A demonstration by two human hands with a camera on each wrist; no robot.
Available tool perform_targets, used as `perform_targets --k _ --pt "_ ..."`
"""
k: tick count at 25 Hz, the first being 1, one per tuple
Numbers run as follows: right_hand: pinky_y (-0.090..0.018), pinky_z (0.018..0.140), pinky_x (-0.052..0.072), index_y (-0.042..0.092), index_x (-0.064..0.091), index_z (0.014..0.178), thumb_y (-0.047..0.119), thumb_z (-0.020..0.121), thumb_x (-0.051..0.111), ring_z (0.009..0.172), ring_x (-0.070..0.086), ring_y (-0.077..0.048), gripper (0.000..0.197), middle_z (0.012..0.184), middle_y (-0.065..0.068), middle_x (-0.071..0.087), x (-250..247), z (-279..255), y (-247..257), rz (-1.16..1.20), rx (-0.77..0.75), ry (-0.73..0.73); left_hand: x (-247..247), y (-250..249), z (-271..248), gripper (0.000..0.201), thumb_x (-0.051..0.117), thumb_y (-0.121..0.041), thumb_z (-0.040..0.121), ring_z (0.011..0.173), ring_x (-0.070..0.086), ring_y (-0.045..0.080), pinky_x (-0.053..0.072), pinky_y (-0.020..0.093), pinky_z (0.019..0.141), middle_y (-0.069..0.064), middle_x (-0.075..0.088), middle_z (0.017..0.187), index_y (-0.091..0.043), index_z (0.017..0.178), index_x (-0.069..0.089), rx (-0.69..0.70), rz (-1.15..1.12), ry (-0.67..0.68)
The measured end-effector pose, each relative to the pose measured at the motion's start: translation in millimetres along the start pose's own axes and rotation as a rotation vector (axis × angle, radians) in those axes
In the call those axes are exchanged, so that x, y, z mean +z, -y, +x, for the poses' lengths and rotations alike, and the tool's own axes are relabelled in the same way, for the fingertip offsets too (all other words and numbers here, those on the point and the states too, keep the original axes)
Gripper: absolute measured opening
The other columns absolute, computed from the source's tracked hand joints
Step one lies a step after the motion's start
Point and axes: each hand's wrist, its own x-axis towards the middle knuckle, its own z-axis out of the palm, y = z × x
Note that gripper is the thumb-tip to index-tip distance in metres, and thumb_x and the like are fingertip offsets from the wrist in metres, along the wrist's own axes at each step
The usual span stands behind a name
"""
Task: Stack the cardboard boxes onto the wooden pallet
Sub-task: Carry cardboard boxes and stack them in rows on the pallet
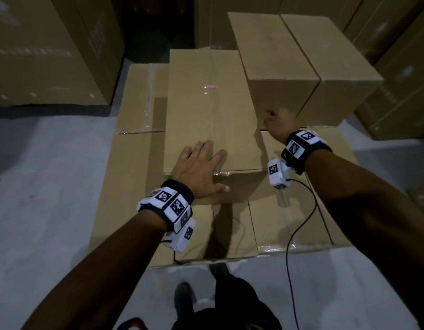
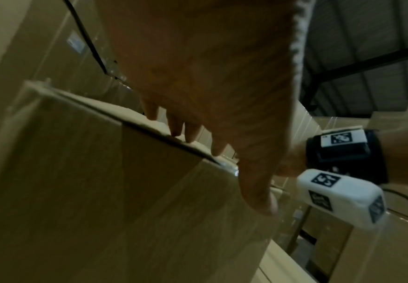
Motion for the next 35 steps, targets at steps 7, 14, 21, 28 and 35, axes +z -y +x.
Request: perform_targets --k 7,14,21,28,35 --pt "-0.046 0.106 0.040 0.008 0.044 0.141 0.020 0.095 0.057 0.128 0.044 -0.040 0.049 0.143 -0.021 0.044 2 95 -2 -0.305 -0.143 -0.061 24 -9 5 0.087 0.013 -0.080 0.089 0.149 0.021 0.034 0.016 0.051 0.120 0.019 0.020 0.162 -0.023 0.153 0.025 -0.083 0.043 -0.248" --pt "-0.049 0.114 0.026 0.012 0.026 0.152 0.031 0.099 0.046 0.141 0.031 -0.038 0.060 0.155 -0.021 0.029 22 176 6 -0.456 -0.298 -0.054 37 -8 8 0.087 0.036 -0.080 0.088 0.132 0.049 0.040 0.038 0.053 0.108 0.026 0.048 0.144 -0.011 0.138 0.055 -0.016 0.083 -0.466" --pt "-0.050 0.110 0.029 0.012 0.031 0.145 0.037 0.096 0.047 0.136 0.034 -0.036 0.057 0.149 -0.020 0.035 30 209 2 -0.524 -0.314 -0.063 44 -7 12 0.090 0.050 -0.081 0.082 0.128 0.053 0.040 0.043 0.052 0.105 0.026 0.054 0.139 -0.010 0.136 0.054 -0.013 0.115 -0.583" --pt "-0.054 0.118 0.020 0.015 0.016 0.154 0.040 0.101 0.042 0.146 0.023 -0.038 0.065 0.160 -0.021 0.021 35 210 -11 -0.537 -0.358 -0.035 46 3 24 0.089 0.060 -0.078 0.078 0.123 0.059 0.038 0.050 0.052 0.096 0.023 0.060 0.133 -0.008 0.131 0.052 0.056 0.126 -0.754" --pt "-0.053 0.120 0.018 0.017 0.013 0.155 0.031 0.091 0.062 0.148 0.019 -0.038 0.082 0.161 -0.020 0.017 33 207 -11 -0.529 -0.366 -0.009 23 26 82 0.085 0.050 -0.078 0.084 0.122 0.059 0.036 0.047 0.050 0.101 0.021 0.061 0.132 -0.005 0.124 0.065 -0.015 0.148 -0.598"
